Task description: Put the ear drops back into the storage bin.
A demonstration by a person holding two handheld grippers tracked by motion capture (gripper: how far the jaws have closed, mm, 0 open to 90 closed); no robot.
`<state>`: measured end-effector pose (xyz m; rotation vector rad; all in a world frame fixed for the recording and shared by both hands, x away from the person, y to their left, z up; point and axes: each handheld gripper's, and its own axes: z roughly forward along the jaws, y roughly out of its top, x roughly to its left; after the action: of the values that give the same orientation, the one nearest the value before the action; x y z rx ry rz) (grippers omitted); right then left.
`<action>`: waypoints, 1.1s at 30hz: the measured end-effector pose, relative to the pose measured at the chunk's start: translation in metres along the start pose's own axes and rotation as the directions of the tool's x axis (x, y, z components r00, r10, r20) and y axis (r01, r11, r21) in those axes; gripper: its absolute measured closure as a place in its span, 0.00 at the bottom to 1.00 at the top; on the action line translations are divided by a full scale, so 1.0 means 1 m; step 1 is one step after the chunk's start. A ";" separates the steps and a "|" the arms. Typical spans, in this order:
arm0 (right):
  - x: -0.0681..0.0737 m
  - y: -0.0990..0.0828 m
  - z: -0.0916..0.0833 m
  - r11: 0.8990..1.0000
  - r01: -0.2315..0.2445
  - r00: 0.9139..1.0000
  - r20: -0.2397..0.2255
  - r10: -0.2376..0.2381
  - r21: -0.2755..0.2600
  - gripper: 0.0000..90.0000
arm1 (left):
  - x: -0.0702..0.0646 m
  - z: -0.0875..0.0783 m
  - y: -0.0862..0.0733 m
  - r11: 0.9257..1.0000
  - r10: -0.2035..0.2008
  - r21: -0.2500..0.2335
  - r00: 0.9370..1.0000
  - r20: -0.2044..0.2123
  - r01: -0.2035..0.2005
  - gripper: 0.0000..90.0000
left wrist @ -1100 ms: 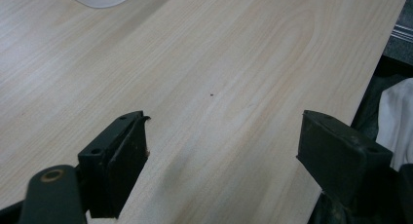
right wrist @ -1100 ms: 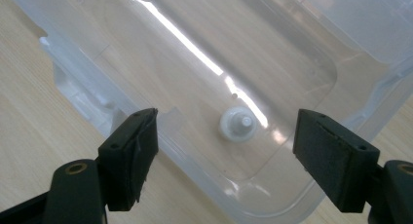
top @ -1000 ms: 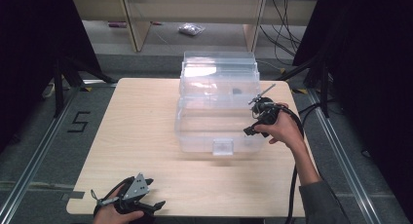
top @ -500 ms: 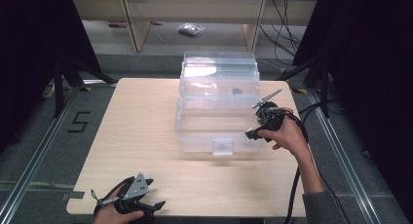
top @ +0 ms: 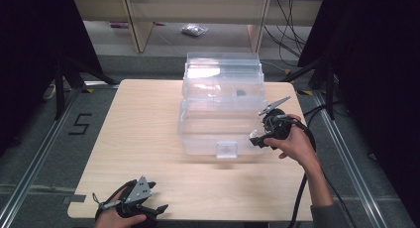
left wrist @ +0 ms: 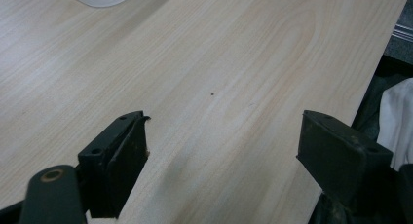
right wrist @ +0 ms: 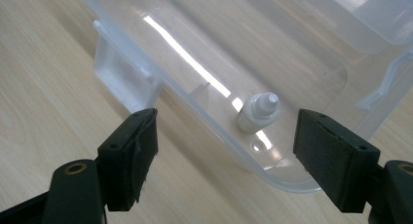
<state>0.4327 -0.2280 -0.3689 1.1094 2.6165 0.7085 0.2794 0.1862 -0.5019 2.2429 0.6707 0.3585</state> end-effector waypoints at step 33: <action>0.024 -0.027 -0.002 0.995 0.042 0.999 -0.020 -0.044 -0.090 0.27 | 0.000 0.000 0.000 1.000 -0.004 -0.007 1.000 -0.007 0.004 0.20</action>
<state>0.3984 -0.2274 -0.3813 1.0231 2.5902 0.8245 0.2792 0.1866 -0.5021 2.2337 0.6769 0.3665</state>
